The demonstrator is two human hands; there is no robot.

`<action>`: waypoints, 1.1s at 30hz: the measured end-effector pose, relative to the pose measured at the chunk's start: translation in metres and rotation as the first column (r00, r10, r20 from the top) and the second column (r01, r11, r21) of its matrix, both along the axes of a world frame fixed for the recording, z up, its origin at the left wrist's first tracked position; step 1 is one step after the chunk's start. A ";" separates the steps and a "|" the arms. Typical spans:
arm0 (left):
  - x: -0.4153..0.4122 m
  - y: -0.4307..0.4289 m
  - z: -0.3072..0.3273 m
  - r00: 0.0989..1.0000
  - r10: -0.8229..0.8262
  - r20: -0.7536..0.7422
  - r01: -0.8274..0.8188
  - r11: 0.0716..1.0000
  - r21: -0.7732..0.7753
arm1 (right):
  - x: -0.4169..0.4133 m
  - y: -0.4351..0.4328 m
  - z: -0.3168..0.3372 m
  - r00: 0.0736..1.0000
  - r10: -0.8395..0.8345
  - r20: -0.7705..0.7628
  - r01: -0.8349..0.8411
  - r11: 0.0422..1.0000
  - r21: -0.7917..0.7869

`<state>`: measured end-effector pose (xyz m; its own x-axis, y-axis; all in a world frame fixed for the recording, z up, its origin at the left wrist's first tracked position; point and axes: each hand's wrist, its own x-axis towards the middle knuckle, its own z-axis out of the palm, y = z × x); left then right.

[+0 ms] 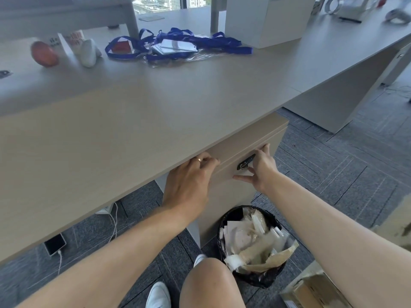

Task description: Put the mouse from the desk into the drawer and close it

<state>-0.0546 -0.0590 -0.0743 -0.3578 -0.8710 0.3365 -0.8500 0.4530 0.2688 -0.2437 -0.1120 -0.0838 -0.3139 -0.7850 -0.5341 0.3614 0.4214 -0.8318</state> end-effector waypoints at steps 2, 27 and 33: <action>0.000 -0.001 -0.001 1.000 0.007 -0.009 -0.007 1.000 0.003 | 0.000 0.001 0.000 1.000 -0.004 0.006 0.004 1.000 -0.002; 0.005 -0.001 0.003 0.998 -0.067 0.016 0.067 0.998 0.010 | -0.016 0.026 0.025 0.977 0.149 -0.152 -0.140 0.987 0.073; 0.003 0.009 0.020 0.985 -0.095 0.146 0.086 0.994 0.064 | -0.068 0.111 0.080 0.770 0.281 -0.573 -0.268 0.957 0.109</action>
